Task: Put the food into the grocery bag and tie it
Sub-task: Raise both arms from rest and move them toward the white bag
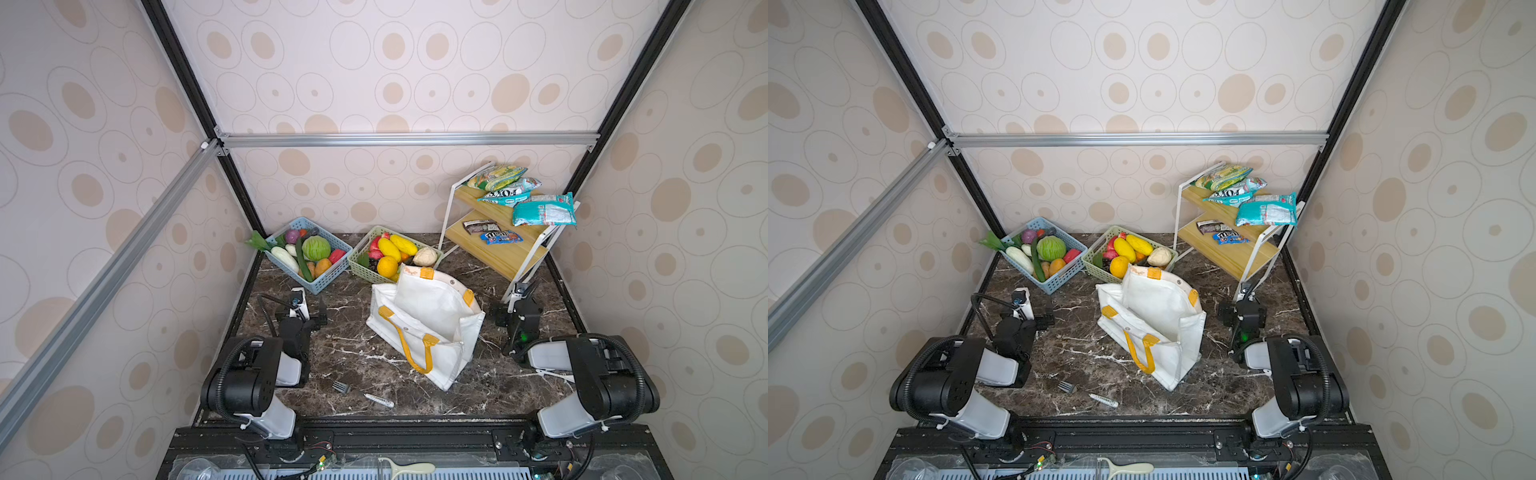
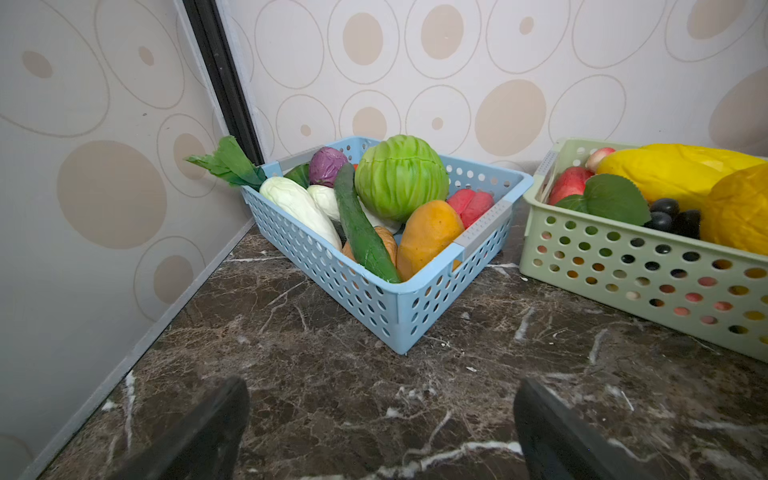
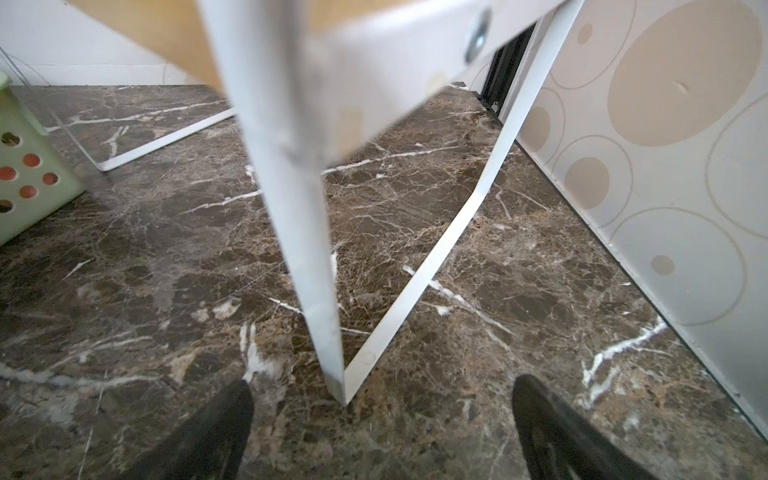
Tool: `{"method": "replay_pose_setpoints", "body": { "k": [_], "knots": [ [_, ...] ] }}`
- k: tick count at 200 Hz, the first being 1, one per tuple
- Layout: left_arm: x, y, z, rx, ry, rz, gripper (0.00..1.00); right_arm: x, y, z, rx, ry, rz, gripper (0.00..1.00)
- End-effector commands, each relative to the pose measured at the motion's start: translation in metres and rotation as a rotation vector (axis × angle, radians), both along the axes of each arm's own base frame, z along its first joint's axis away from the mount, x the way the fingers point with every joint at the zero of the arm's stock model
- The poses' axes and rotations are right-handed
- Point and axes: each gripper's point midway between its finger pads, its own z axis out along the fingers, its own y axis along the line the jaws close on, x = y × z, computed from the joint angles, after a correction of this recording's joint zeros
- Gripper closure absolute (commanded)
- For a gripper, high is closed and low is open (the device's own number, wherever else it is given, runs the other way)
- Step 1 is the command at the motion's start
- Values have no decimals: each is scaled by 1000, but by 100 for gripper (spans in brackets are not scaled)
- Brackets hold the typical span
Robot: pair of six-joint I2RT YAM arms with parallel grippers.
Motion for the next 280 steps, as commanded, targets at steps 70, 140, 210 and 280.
{"method": "replay_pose_setpoints", "body": {
  "k": [70,140,210,280],
  "knots": [
    [7,-2,11,18,-36,-10,1,5,1,8,-6,-21,5,0],
    [6,-2,11,14,-35,-11,1,5,1,8,-6,-20,5,0],
    [7,-2,11,10,-36,-13,1,5,1,7,-6,-19,2,0],
    [12,23,31,-23,1,134,1,-10,-4,38,11,13,-34,0]
  ]
}}
